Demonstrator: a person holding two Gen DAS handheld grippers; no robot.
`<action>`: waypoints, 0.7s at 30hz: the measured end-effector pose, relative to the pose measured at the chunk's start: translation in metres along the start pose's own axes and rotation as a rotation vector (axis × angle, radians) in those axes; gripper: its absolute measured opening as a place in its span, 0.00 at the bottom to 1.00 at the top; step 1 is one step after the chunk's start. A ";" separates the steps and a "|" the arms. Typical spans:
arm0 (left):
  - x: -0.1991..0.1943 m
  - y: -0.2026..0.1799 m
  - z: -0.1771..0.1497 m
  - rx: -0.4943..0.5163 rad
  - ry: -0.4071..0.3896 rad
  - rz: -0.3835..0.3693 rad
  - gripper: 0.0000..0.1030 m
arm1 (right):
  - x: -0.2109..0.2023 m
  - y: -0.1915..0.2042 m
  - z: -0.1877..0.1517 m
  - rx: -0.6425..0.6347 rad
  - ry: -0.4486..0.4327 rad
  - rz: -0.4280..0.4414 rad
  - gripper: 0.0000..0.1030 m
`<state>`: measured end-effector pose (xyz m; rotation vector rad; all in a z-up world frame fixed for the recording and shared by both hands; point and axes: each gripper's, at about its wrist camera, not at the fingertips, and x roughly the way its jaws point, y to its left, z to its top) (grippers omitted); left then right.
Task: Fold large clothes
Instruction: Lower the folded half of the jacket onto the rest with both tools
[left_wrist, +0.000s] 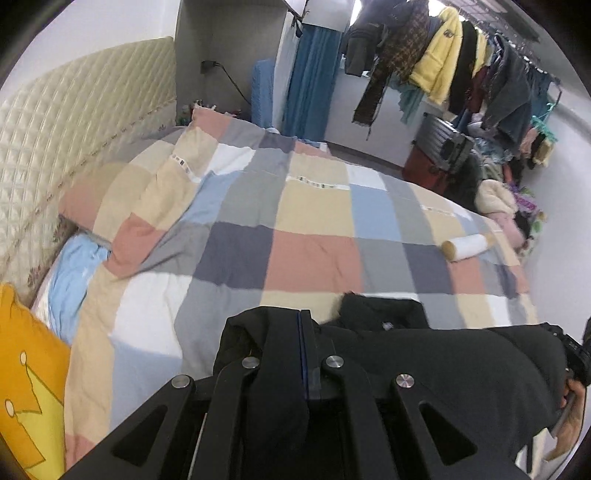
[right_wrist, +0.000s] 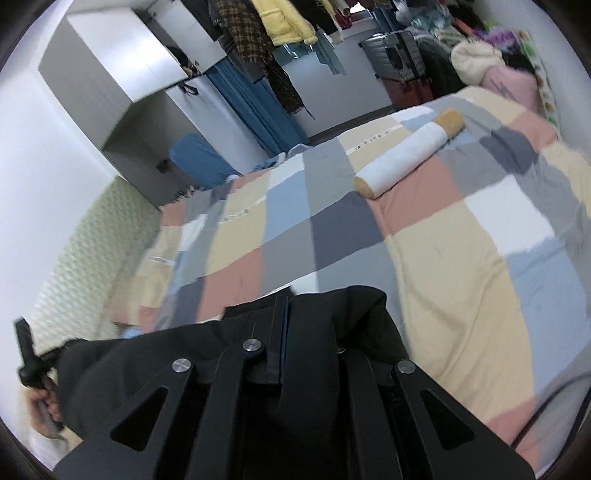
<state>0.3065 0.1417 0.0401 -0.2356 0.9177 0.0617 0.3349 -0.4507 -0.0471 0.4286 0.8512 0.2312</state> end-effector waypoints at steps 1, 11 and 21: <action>0.016 -0.002 0.007 0.005 0.001 0.023 0.06 | 0.012 0.000 0.004 -0.013 0.000 -0.018 0.06; 0.141 -0.020 0.044 0.070 0.033 0.160 0.07 | 0.115 -0.005 0.033 -0.189 0.060 -0.161 0.06; 0.231 -0.018 0.030 0.040 0.088 0.180 0.08 | 0.200 -0.035 0.019 -0.140 0.146 -0.188 0.06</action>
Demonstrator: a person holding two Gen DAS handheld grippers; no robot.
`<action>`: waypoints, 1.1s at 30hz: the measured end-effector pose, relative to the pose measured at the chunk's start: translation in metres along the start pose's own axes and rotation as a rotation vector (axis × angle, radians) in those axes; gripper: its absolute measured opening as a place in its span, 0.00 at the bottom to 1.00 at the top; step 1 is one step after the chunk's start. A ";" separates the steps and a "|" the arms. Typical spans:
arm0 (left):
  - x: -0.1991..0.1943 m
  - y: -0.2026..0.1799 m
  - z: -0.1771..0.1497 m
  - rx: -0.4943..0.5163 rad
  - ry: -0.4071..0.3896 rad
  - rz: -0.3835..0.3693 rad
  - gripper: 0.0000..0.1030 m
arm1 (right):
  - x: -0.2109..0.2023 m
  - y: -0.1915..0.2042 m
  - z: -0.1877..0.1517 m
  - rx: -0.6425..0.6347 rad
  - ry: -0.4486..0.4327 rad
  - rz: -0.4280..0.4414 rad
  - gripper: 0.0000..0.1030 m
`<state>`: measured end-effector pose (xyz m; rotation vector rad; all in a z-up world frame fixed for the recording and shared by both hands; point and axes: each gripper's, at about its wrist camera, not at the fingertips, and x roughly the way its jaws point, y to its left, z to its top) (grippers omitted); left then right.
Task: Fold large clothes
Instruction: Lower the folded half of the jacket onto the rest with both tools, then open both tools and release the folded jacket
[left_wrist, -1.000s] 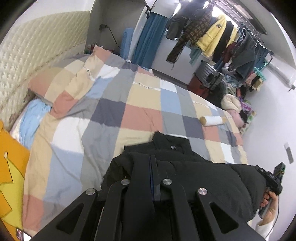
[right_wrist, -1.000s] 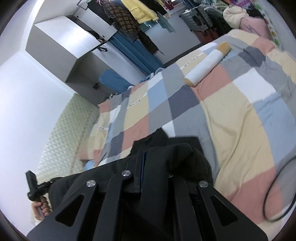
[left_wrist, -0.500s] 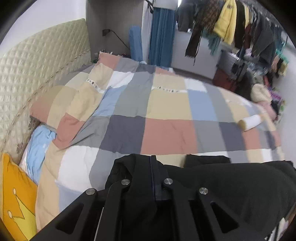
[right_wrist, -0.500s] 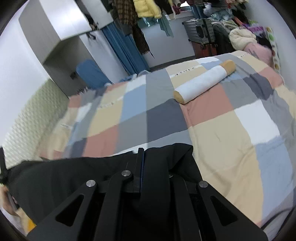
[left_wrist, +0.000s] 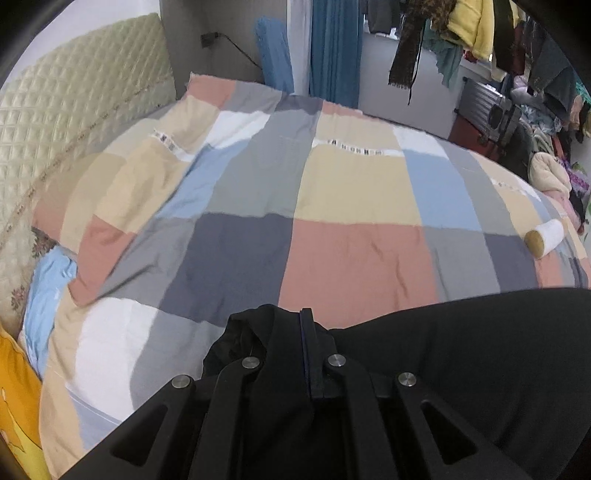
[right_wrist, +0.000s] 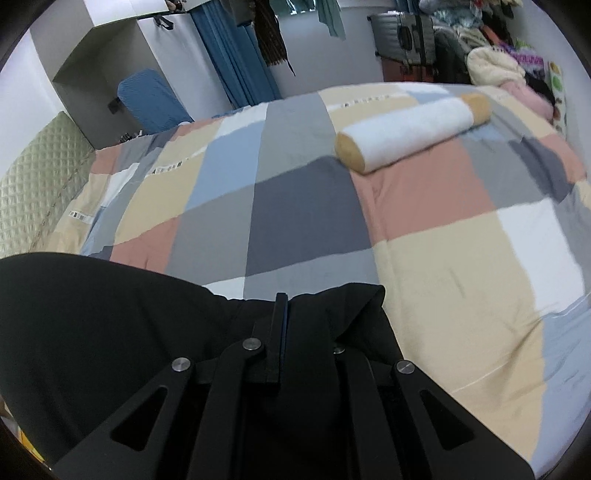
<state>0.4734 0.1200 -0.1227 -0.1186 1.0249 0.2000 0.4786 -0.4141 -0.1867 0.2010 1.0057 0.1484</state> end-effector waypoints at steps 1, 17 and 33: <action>0.003 -0.002 -0.004 0.004 0.004 0.002 0.08 | 0.003 -0.001 -0.002 0.005 0.007 0.005 0.05; -0.114 0.065 -0.071 -0.053 -0.125 -0.249 0.65 | -0.091 -0.067 -0.038 0.278 -0.040 0.250 0.57; -0.182 -0.063 -0.140 0.235 -0.283 -0.464 0.72 | -0.181 0.067 -0.085 0.015 -0.211 0.214 0.63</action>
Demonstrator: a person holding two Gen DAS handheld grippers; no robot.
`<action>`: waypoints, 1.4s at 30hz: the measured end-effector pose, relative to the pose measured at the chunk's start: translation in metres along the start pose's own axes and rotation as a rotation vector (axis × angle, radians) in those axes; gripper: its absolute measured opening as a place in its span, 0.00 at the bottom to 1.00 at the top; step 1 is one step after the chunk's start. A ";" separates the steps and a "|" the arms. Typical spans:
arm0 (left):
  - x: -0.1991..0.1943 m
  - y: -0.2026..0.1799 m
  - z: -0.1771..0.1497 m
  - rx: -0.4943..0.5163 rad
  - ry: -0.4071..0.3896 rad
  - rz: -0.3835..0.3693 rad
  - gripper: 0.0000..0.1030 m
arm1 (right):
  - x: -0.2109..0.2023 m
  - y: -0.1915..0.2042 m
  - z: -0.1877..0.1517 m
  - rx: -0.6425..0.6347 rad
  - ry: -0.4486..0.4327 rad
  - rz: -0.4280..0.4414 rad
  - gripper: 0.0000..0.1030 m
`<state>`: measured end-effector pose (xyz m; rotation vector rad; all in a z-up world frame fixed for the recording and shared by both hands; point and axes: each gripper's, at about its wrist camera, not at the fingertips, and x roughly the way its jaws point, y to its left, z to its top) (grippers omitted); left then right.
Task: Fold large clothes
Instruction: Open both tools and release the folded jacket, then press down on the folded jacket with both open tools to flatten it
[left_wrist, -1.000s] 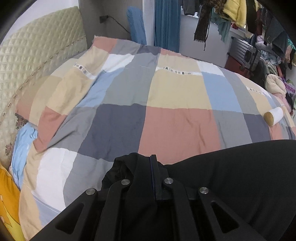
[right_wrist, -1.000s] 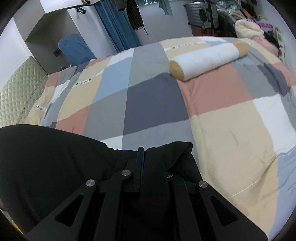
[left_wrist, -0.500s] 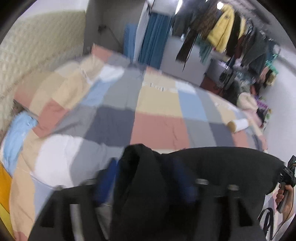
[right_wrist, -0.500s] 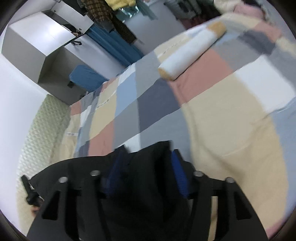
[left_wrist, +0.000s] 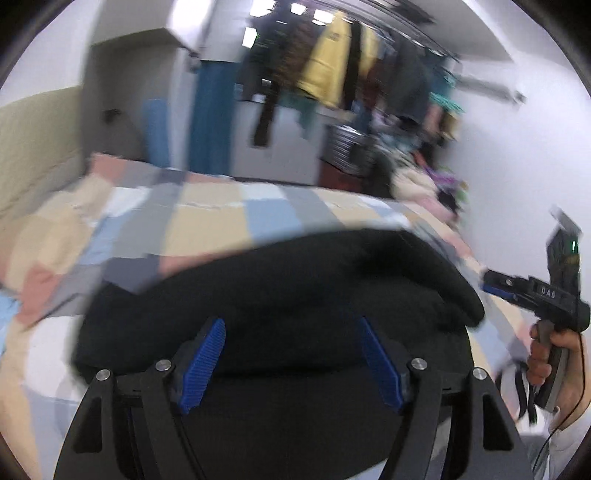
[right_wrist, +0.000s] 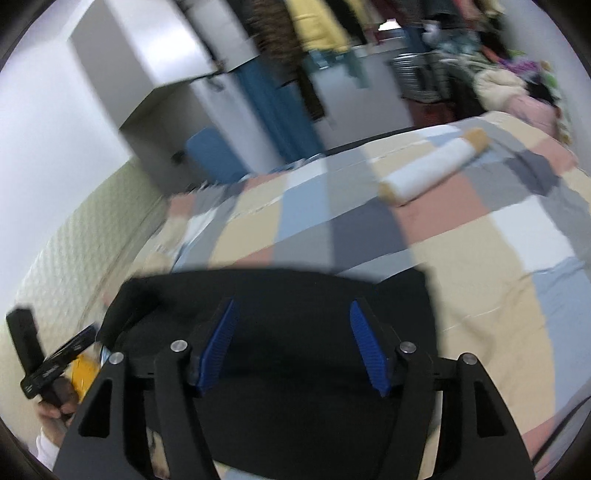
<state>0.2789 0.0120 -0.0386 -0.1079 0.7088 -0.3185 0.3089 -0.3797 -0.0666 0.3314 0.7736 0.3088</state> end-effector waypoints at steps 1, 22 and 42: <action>0.008 -0.009 -0.007 0.021 0.015 -0.012 0.72 | 0.004 0.015 -0.012 -0.023 0.009 0.024 0.63; 0.127 0.020 0.018 0.039 -0.042 0.292 0.78 | 0.132 0.025 -0.026 -0.110 0.042 -0.118 0.65; 0.188 0.046 -0.011 0.000 0.064 0.265 0.79 | 0.189 0.022 -0.037 -0.199 0.089 -0.157 0.80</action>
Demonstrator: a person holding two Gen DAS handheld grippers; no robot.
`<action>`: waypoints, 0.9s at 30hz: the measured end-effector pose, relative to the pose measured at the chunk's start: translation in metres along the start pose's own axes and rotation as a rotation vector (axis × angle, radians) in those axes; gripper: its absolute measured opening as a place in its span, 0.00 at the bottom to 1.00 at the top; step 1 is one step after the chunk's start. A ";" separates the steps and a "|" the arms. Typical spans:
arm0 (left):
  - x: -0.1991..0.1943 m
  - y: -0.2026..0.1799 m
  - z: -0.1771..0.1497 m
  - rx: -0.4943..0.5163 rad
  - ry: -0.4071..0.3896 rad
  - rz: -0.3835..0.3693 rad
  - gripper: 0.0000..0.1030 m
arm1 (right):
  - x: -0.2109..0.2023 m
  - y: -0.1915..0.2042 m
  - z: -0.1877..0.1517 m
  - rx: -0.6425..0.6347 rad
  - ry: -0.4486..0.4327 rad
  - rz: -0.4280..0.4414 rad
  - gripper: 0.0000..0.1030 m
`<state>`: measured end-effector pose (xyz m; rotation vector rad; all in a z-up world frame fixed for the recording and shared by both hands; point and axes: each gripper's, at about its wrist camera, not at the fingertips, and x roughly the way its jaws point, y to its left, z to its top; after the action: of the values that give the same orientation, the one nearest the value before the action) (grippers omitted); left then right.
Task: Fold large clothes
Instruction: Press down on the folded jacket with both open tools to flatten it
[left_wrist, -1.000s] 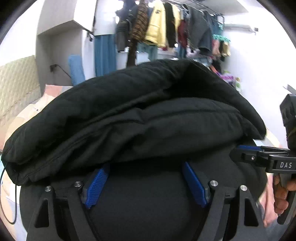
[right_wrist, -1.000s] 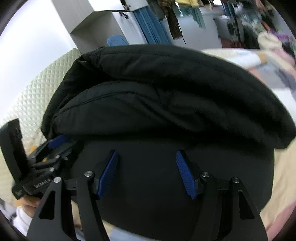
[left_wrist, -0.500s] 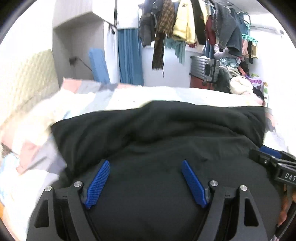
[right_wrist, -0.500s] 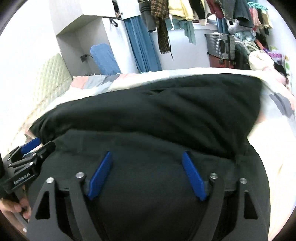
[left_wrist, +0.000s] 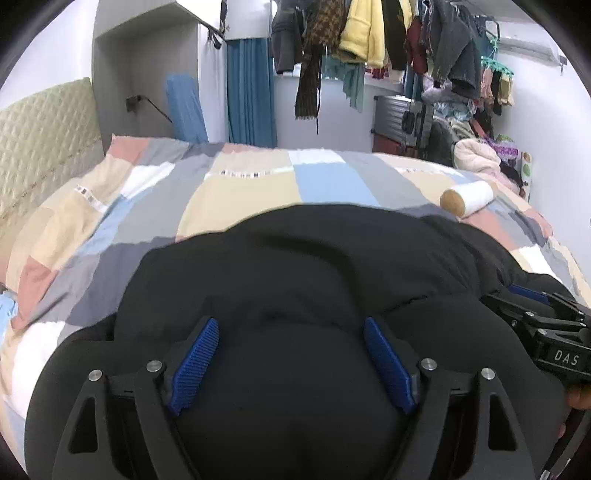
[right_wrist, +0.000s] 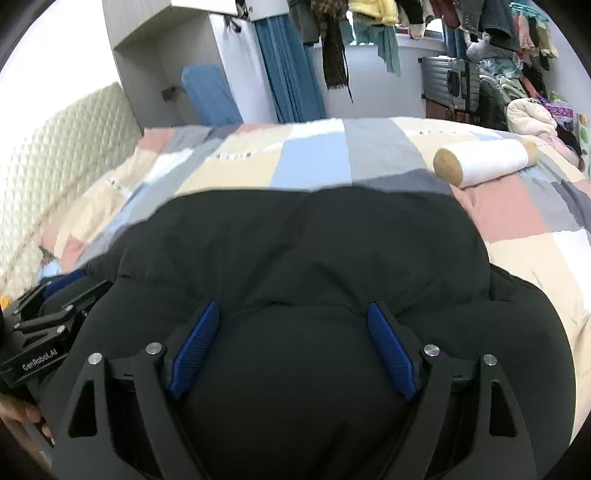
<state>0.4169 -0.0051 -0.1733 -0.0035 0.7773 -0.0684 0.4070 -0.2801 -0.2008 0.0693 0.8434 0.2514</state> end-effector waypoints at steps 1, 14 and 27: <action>0.001 -0.002 -0.002 -0.002 0.012 -0.003 0.79 | 0.001 0.002 -0.002 -0.005 0.008 -0.005 0.80; -0.019 -0.009 -0.033 0.035 0.035 -0.006 0.79 | -0.006 0.008 -0.025 -0.027 0.070 -0.027 0.80; -0.045 -0.011 -0.058 0.050 -0.043 0.002 0.79 | -0.028 0.015 -0.046 -0.031 0.026 -0.050 0.80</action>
<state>0.3437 -0.0121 -0.1827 0.0429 0.7319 -0.0857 0.3515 -0.2744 -0.2083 0.0161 0.8655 0.2185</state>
